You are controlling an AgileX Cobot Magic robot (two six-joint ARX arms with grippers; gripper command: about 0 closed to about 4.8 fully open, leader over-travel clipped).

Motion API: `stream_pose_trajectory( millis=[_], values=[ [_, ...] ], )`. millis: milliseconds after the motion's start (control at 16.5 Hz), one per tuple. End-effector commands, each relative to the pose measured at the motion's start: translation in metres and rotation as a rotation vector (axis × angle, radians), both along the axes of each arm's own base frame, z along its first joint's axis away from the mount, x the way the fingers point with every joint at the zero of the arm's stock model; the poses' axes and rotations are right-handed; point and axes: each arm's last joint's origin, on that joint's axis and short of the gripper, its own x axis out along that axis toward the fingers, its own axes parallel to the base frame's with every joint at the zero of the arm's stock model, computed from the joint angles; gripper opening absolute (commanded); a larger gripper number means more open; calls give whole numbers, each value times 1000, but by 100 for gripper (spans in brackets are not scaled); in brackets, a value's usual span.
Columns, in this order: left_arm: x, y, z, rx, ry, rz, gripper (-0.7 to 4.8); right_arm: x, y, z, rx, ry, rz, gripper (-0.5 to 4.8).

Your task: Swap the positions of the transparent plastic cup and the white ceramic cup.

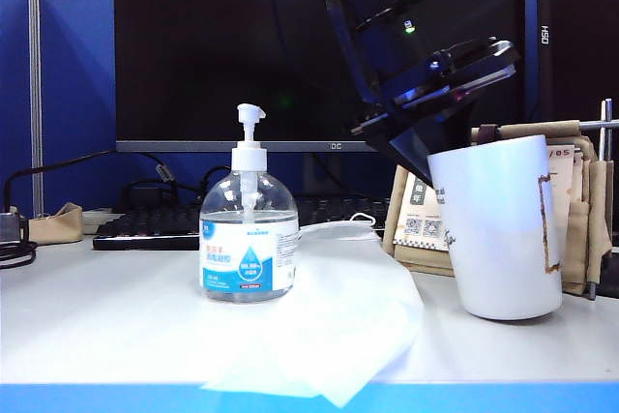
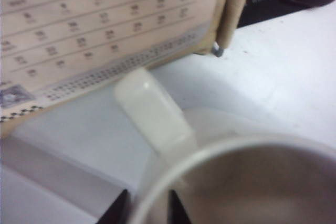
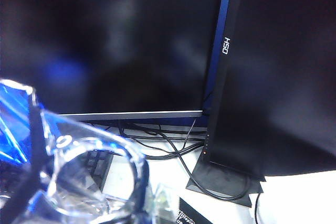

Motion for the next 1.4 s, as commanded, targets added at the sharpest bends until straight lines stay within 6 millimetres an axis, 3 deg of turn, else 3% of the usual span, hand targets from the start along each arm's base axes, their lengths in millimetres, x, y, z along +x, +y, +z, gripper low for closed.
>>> stream_pose_trajectory(
  millis=[61, 182, 425, 546, 728, 789, 910, 1031, 1092, 1274, 1395],
  values=[
    [-3, -2, 11, -16, -12, -6, 105, -1, -1, 5, 21, -33, -1, -2],
    [-3, -4, 23, -35, -31, -5, 148, -1, -1, 5, 22, -33, -1, -2],
    [-1, -4, 45, -31, -101, 9, 153, -1, -1, 5, 22, -34, -1, -2],
    [7, 8, 52, -5, -128, 38, 153, -2, 0, 6, 20, -35, 29, -2],
    [23, 39, 77, -1, -194, 229, 152, -4, 2, 18, 28, -63, 101, -2],
    [27, 55, 93, -15, -229, 298, 152, -6, 2, 23, 34, -76, 129, -2],
    [22, 104, 146, -75, -328, 419, 152, -5, 6, 26, 47, -71, 207, -2],
    [4, 145, 192, -122, -439, 519, 152, -2, 9, 25, 73, -42, 292, -2],
    [-15, 171, 220, -150, -520, 575, 152, 0, 13, 27, 81, -18, 341, -2],
    [-87, 235, 284, -263, -704, 657, 151, 5, 33, 42, 81, -17, 446, -2],
    [-139, 270, 311, -302, -849, 712, 151, 8, 56, 54, 85, -27, 545, -2]
  ],
)
